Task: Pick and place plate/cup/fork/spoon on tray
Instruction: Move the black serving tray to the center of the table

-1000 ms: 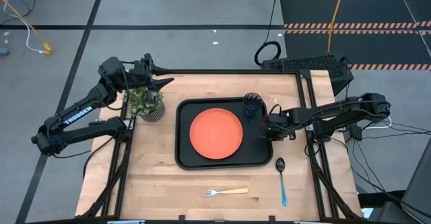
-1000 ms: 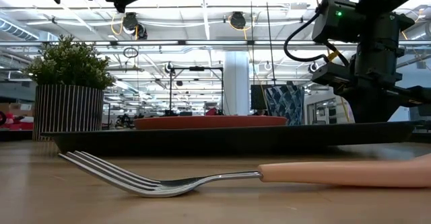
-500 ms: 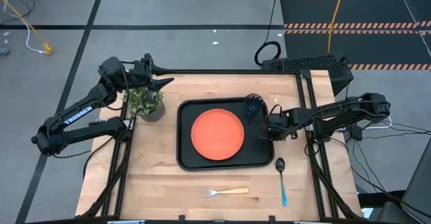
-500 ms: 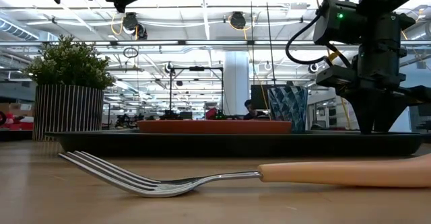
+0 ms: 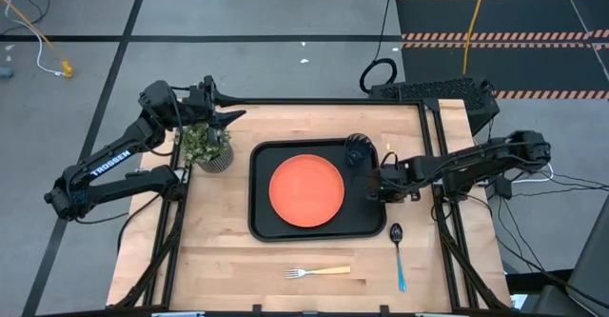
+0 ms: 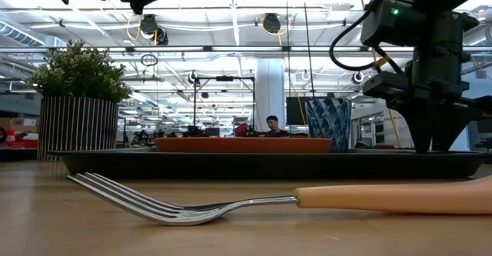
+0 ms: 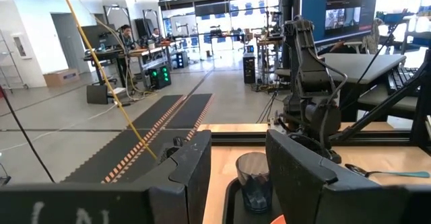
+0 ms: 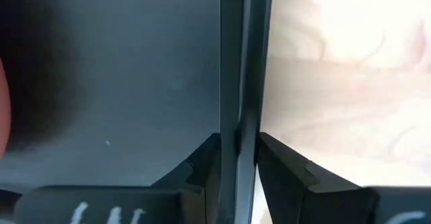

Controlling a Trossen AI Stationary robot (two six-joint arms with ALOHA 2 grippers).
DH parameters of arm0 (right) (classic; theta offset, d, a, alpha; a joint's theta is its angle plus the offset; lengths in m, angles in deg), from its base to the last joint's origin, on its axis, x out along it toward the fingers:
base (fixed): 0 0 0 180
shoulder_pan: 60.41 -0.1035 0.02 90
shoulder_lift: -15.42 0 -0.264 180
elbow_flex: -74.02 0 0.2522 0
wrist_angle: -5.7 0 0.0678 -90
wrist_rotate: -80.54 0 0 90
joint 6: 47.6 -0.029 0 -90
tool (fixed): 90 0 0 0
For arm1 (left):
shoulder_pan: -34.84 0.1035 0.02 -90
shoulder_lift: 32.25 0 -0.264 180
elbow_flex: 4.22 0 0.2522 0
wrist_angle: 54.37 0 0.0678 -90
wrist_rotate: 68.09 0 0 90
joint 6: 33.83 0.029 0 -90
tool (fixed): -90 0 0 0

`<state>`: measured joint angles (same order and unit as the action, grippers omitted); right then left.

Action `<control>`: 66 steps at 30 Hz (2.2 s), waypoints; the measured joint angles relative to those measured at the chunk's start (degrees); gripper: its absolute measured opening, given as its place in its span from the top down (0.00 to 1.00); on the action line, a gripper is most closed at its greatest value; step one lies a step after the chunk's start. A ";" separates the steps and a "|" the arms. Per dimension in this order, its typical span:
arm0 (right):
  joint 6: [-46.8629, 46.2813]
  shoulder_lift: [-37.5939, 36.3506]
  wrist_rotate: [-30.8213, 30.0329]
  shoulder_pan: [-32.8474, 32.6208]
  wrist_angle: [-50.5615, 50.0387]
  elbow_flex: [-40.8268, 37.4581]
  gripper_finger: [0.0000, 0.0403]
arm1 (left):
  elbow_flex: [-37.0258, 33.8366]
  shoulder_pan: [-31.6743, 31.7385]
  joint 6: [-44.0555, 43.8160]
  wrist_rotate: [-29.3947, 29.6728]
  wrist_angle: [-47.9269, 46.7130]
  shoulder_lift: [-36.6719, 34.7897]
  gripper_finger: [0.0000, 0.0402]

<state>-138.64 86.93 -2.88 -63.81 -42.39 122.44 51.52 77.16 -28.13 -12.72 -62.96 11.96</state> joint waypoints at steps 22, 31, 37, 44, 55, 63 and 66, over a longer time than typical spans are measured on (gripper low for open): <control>-8.79 -0.02 -2.05 -8.47 2.91 0.00 0.79 | 0.00 0.01 -0.05 0.00 -0.02 0.00 0.64; -10.06 -0.02 -4.87 -8.72 2.33 0.07 0.79 | 0.00 0.02 -0.11 0.00 -0.02 0.00 0.64; -10.38 -0.02 -4.95 -8.72 2.02 0.07 0.79 | 0.00 0.00 -0.02 0.00 -0.02 0.00 0.64; -12.20 -0.07 -5.05 -8.72 2.25 0.07 0.79 | 0.00 0.02 0.00 0.00 -0.04 0.00 0.64; -9.14 -0.07 -4.80 -8.72 2.85 0.07 0.79 | 0.00 0.02 0.00 0.00 -0.04 0.00 0.64; -7.20 -0.07 -4.82 -8.72 2.86 0.07 0.79 | 0.00 0.01 -0.02 0.00 0.07 0.01 0.64; -6.92 -0.07 -3.72 -8.72 2.86 0.07 0.79 | 0.00 0.02 -0.02 0.00 0.09 0.00 0.64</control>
<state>-145.56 86.86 -6.59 -72.53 -39.53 122.50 51.52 77.18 -28.15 -12.72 -62.87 11.96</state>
